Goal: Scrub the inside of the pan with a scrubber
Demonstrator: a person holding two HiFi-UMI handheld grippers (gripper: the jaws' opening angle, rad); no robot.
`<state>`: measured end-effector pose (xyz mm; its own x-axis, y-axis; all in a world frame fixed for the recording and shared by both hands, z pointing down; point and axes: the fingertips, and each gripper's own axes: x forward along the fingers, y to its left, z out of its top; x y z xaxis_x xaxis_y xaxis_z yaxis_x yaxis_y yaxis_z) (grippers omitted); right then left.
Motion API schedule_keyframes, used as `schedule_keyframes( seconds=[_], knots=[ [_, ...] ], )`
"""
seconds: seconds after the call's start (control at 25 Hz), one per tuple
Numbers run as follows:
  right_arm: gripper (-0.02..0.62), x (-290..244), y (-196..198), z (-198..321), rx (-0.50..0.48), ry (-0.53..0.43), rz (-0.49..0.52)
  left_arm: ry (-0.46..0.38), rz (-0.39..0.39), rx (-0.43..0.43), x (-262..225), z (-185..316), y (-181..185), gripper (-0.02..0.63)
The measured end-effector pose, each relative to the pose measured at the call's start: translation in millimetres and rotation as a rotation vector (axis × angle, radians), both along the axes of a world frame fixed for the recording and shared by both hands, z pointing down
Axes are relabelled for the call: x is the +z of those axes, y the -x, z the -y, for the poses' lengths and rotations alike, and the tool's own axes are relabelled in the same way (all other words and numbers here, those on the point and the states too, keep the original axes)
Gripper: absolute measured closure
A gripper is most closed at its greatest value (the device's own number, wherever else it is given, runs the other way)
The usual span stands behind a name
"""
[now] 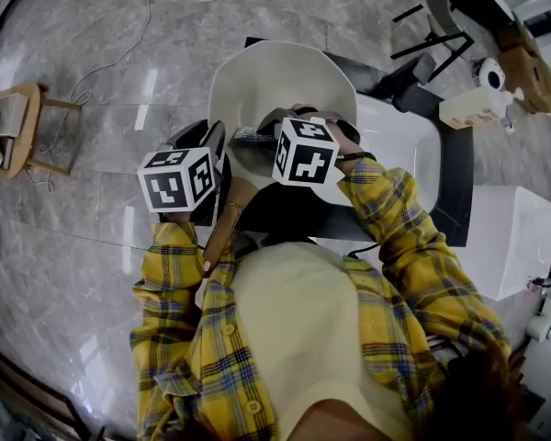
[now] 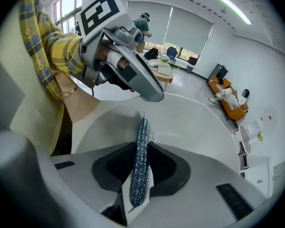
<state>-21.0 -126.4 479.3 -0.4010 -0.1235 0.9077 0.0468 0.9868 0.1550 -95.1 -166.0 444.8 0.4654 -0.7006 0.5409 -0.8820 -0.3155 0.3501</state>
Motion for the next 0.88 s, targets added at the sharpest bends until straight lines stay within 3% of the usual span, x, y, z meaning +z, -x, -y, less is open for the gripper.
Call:
schedule_keyframes(
  seconds=[0.48,0.64,0.88],
  knots=[
    [0.515,-17,-22,-14,-0.038,0.111,-0.011,-0.001,0.001,0.005,0,1,-1,0.497],
    [0.515,-27,-29,4,0.027,0.074,0.035,-0.001,0.0,0.003,0,0,0,0.497],
    [0.515,-40,-44,59,0.164,-0.082,0.106,0.001,-0.002,0.005,0,0,0,0.495]
  ],
)
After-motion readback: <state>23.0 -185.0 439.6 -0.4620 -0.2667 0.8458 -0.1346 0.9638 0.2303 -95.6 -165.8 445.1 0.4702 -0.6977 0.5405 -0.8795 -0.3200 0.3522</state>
